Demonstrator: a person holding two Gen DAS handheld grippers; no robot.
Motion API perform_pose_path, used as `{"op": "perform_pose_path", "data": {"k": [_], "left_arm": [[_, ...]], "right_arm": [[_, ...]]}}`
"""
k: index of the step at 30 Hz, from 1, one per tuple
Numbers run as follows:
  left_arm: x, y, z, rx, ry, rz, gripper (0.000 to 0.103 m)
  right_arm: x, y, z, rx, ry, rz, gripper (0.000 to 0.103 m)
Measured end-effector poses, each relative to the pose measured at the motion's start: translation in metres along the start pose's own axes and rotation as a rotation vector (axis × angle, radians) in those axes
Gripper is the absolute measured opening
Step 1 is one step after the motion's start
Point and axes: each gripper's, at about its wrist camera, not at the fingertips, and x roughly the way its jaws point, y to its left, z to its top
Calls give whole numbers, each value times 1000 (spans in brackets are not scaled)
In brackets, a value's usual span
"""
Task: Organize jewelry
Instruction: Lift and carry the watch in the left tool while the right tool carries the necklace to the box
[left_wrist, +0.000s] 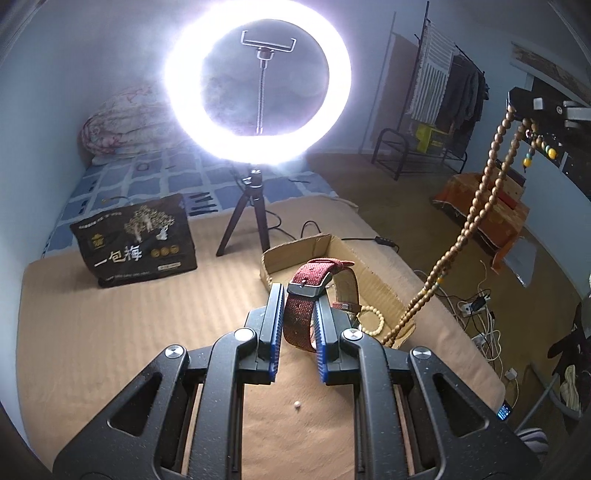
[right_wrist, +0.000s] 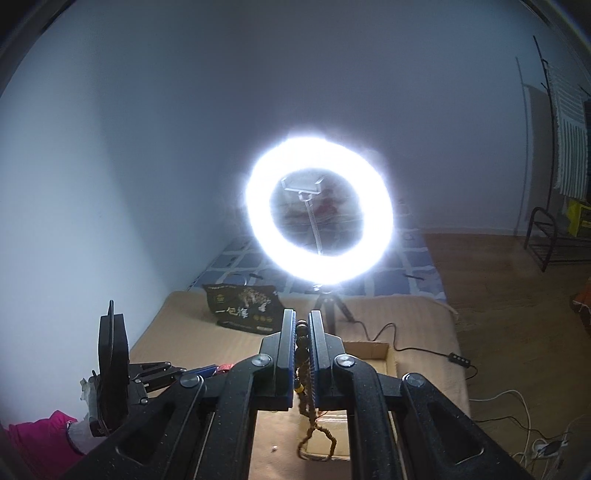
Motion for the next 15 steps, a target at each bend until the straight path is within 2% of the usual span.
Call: {"op": "perform_pose_path", "data": {"k": [6,15], "left_arm": [[17,-8,12,9,8,-12,14],[61,-12,16,-2,43,-26,14]], "right_arm": [[1,-12,11,1,-12,-21,4],[19,-25,6,1,10,-26,4]]}}
